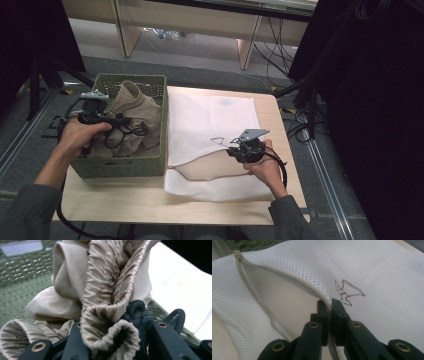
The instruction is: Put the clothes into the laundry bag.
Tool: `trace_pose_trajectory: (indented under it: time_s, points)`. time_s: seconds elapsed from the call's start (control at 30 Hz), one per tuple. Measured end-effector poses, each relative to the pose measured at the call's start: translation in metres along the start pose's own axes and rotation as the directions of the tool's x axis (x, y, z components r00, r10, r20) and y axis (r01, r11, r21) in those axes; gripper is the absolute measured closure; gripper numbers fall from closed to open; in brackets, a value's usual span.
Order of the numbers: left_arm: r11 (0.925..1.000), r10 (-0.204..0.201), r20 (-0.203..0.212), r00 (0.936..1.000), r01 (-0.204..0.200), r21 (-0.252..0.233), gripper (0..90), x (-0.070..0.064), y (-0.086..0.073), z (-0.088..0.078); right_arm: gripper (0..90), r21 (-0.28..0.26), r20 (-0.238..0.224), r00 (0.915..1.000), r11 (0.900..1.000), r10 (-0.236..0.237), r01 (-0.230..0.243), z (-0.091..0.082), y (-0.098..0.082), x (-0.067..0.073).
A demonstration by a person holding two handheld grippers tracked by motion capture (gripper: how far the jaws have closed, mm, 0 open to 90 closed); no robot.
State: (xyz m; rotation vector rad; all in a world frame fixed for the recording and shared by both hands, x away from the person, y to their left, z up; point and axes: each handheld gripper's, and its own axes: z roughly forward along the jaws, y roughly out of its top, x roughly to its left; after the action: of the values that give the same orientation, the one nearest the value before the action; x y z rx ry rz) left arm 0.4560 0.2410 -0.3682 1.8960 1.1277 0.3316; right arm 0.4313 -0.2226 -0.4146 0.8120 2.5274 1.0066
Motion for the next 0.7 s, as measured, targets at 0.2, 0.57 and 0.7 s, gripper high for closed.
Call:
trace_pose_trajectory:
  time_s: [0.2,0.57,0.7]
  points:
    - [0.9996,0.019,0.041,0.9990,-0.018,-0.021,65.0,-0.016,0.004,-0.020,87.1,-0.002,-0.001,1.0000,1.000,-0.002,0.002,0.000,0.000,0.000]
    - [0.9965,0.072,0.128,0.9891,-0.066,-0.051,65.0,-0.055,0.008,-0.056,87.2,-0.006,0.001,1.0000,1.000,0.003,-0.003,-0.001,0.001,0.001]
    - [0.9963,0.078,0.152,0.9853,-0.071,-0.048,65.0,-0.063,0.005,-0.061,87.2,-0.006,0.001,1.0000,1.000,0.005,-0.005,-0.001,0.001,0.001]
